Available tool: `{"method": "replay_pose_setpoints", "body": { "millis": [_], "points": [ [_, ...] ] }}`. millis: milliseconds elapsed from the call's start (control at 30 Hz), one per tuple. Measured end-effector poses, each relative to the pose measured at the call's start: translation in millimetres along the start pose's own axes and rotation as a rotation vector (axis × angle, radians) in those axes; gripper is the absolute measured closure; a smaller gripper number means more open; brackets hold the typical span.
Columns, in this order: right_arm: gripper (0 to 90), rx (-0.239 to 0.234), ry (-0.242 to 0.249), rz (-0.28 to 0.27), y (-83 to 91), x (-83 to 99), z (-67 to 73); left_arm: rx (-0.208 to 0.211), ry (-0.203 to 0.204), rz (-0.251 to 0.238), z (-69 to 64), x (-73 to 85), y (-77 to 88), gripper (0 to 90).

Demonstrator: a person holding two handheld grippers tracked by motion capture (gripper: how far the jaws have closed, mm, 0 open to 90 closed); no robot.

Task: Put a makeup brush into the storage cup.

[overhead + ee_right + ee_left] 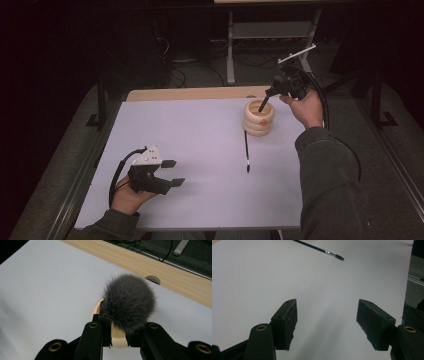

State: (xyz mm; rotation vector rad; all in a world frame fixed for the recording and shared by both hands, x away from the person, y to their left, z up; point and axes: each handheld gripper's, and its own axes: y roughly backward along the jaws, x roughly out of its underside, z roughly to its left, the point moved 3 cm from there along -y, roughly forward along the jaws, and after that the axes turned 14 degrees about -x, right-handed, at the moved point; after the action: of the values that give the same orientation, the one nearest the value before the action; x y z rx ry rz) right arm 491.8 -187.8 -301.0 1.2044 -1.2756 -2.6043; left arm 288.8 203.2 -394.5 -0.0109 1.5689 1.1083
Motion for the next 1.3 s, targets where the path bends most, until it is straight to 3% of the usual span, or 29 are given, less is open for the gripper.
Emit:
{"method": "replay_pose_setpoints", "body": {
  "millis": [867,1300],
  "points": [
    [75.9,0.001,-0.026,0.009,-23.6,4.6,-5.8,-0.001,0.000,0.000,1.8,0.5,1.0,32.8],
    [75.2,-0.006,-0.043,-0.008,-25.2,15.5,-12.2,0.000,-0.001,0.003,2.1,0.8,0.4,32.8]
  ]
}}
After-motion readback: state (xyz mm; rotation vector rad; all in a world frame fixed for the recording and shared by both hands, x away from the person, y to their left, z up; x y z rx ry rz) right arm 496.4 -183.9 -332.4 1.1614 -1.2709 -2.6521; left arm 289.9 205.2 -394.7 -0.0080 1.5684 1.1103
